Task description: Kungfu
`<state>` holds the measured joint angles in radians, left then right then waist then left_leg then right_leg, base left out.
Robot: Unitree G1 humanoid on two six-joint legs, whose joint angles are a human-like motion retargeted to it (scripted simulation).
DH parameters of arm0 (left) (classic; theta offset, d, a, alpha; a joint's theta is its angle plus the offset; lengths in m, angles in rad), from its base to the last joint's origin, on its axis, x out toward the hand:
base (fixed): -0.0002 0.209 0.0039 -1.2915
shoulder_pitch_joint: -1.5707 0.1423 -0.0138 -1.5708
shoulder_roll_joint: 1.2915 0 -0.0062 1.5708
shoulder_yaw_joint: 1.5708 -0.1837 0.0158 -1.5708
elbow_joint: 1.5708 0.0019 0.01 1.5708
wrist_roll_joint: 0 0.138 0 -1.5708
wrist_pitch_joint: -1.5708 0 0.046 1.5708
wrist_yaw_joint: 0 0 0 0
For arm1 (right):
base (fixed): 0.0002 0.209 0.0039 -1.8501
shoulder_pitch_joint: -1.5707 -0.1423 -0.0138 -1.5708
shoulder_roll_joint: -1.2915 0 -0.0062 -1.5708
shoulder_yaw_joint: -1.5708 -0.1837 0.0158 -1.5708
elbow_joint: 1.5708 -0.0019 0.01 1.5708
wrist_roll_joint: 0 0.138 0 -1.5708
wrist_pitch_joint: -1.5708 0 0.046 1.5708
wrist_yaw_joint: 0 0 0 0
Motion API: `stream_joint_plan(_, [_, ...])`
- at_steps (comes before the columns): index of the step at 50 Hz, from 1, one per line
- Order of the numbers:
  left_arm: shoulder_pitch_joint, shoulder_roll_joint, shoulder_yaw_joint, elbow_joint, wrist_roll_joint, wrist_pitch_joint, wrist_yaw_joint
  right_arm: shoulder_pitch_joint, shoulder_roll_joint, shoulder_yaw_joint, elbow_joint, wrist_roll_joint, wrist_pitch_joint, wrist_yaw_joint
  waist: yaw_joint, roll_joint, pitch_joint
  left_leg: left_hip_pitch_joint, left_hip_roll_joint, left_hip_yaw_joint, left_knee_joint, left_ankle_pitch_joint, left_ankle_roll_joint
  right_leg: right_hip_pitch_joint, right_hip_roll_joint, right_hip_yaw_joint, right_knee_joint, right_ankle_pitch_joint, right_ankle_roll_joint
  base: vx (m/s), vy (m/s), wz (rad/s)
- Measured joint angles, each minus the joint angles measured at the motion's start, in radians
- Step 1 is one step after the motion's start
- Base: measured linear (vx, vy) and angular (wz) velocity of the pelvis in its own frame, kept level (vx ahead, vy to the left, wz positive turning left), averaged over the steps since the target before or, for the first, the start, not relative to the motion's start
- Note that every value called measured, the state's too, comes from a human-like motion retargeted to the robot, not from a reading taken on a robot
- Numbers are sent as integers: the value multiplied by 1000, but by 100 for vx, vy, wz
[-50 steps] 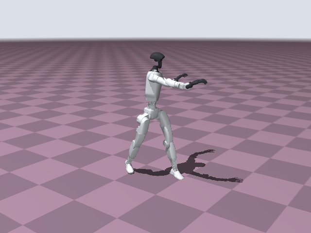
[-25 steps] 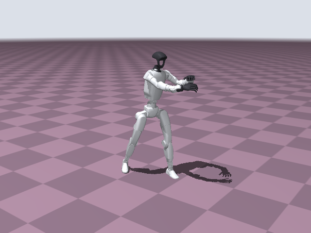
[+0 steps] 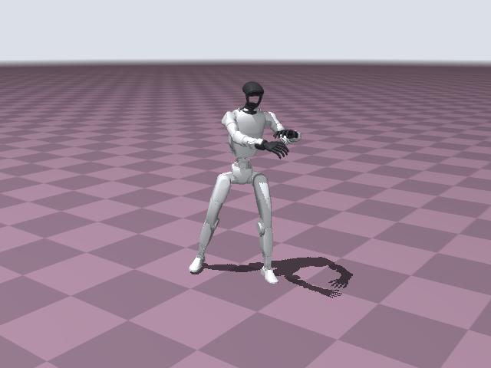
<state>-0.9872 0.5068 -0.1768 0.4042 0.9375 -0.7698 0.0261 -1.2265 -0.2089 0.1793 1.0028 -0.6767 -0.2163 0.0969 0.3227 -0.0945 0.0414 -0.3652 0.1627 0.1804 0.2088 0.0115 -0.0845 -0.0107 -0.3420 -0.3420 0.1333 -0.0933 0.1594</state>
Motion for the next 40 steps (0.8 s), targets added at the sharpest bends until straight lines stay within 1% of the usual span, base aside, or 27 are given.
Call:
stream_joint_plan(3, [13,16,12,-23,-31,-18,4,-7,-19,37,-40,-177,-43,-45,-4,1,6,22,14,34,-21,11,1,-18,-6,8,15,1,9,-15,0,-40])
stream_joint_plan(5, [22,18,22,-37,-38,-17,20,-11,-27,51,-57,-269,-47,-37,-13,2,5,33,20,59,-32,16,3,-28,-8,16,23,3,16,-13,2,-22])
stream_joint_plan(7, [30,19,31,-59,-26,-18,48,-12,-27,57,-71,-312,-53,-32,-21,4,3,43,26,86,-41,18,2,-35,-13,14,25,8,18,-10,4,-29])
stream_joint_plan(10, [47,22,38,-97,29,4,89,-11,-18,61,-91,-332,-107,-31,-27,9,1,63,34,111,-56,16,-5,-60,-13,29,32,19,2,-16,4,-56])
stream_joint_plan(13, [75,39,43,-138,66,29,129,-11,-16,77,-118,-341,-128,-51,-21,25,7,100,55,152,-82,16,-16,-109,-16,41,65,27,-39,-25,5,-105])
stream_joint_plan(16, [113,49,50,-175,60,41,158,-4,-7,96,-153,-357,-123,-91,-36,63,8,129,94,186,-106,22,-27,-175,-13,49,149,12,-112,-31,7,-114])
stream_joint_plan(18, [137,47,49,-190,59,49,165,11,-1,106,-172,-361,-123,-128,-68,88,2,135,121,202,-115,28,-34,-204,-27,4,206,7,-146,-38,-1,-69])
stream_joint_plan(20, [158,33,43,-195,71,61,161,34,6,109,-182,-353,-122,-171,-101,99,-13,129,141,218,-115,34,-43,-216,-57,-71,240,16,-140,-39,-13,-48])
stream_joint_plan(22, [181,12,35,-189,94,68,155,68,5,110,-191,-339,-121,-205,-129,94,-24,129,150,235,-114,44,-50,-227,-72,-101,252,39,-94,-35,-23,-43])
stream_joint_plan(23, [193,-3,29,-184,104,72,158,89,2,110,-198,-340,-122,-215,-139,91,-26,135,155,243,-118,53,-53,-237,-69,-92,257,44,-81,-36,-28,-48])
stream_joint_plan(26, [236,-62,7,-164,145,62,183,167,-14,105,-222,-339,-122,-235,-157,98,-15,160,182,258,-143,88,-63,-312,-28,9,349,-14,-67,-37,-31,-54])
stream_joint_plan(28, [274,-112,-8,-137,168,48,190,234,-27,102,-237,-321,-124,-253,-178,107,-7,173,205,269,-159,114,-74,-350,-15,29,394,-42,-64,-47,-46,-51])
stream_joint_plan(31, [343,-206,-37,-60,222,34,185,367,-23,88,-247,-286,-129,-288,-232,115,-10,168,228,310,-186,153,-81,-417,-8,19,481,-106,-83,-43,-38,-42])
stream_joint_plan(34, [414,-325,-78,102,284,24,204,531,-32,75,-235,-247,-148,-319,-333,133,-3,150,236,323,-217,191,-76,-475,7,21,566,-174,-99,-42,-26,6])
stream_joint_plan(36, [439,-416,-110,286,324,11,256,642,-39,53,-184,-239,-158,-343,-409,156,4,115,251,295,-220,214,-83,-511,17,11,614,-212,-110,-47,-22,33])
stream_joint_plan(37, [441,-462,-128,398,340,1,299,693,-43,37,-149,-233,-177,-347,-443,166,6,93,259,281,-218,225,-89,-532,19,5,636,-229,-115,-50,-19,27])
stream_joint_plan(38, [435,-508,-150,520,346,-11,351,737,-40,15,-107,-225,-220,-340,-471,173,11,74,265,274,-217,233,-93,-553,21,-1,657,-244,-121,-57,-24,8])
stream_joint_plan(40, [412,-574,-193,718,369,-102,426,809,-22,-46,-23,-199,-239,-336,-513,180,40,57,277,291,-218,247,-100,-593,27,-3,700,-278,-139,-59,-21,-21])
